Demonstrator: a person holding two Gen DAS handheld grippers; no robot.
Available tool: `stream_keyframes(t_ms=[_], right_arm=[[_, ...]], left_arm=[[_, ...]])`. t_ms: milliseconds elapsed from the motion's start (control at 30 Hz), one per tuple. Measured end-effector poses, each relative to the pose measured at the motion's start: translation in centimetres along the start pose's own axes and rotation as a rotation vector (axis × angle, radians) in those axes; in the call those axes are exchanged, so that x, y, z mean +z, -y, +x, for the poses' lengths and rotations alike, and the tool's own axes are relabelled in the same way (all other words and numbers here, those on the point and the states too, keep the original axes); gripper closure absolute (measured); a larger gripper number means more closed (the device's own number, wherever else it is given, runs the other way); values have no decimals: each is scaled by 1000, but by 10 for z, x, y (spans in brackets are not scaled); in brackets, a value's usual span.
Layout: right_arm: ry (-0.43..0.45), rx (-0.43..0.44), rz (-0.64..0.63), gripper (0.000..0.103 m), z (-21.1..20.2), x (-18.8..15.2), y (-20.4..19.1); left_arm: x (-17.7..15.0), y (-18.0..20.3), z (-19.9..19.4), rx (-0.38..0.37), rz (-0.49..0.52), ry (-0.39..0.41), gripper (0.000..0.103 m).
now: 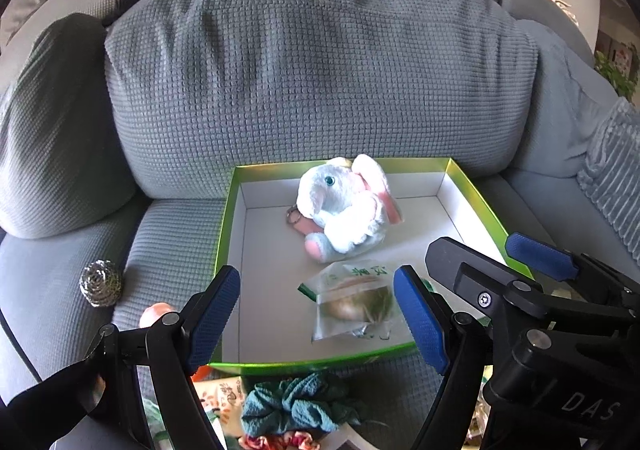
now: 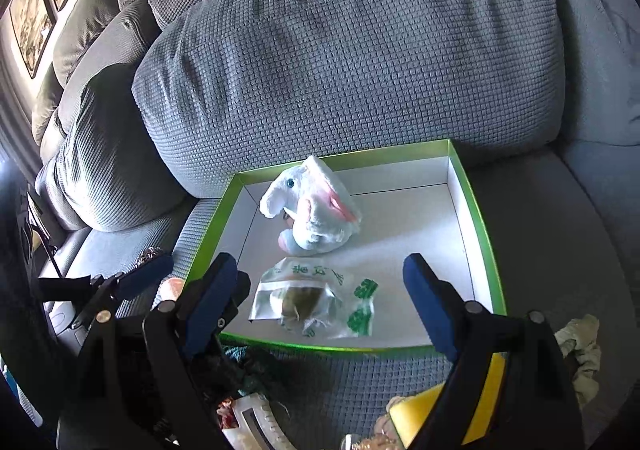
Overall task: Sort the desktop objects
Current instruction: 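Drop the elephant into the box and open the right gripper, then withdraw the right gripper from the box and move back over the pile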
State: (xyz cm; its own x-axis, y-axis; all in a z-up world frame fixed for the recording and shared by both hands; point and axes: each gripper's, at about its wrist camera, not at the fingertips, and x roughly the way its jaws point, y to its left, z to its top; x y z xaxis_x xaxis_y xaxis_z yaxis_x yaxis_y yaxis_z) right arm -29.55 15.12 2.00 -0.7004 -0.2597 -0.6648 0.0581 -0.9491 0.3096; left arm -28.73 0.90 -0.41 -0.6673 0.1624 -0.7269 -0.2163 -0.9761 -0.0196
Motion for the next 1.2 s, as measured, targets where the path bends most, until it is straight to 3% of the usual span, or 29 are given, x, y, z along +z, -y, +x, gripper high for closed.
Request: stream_keyframes(t_ms=[1200], right_arm=[[23, -13, -27, 17, -47, -23, -7]], left_arm=[[-18, 17, -47, 15, 47, 47, 23]])
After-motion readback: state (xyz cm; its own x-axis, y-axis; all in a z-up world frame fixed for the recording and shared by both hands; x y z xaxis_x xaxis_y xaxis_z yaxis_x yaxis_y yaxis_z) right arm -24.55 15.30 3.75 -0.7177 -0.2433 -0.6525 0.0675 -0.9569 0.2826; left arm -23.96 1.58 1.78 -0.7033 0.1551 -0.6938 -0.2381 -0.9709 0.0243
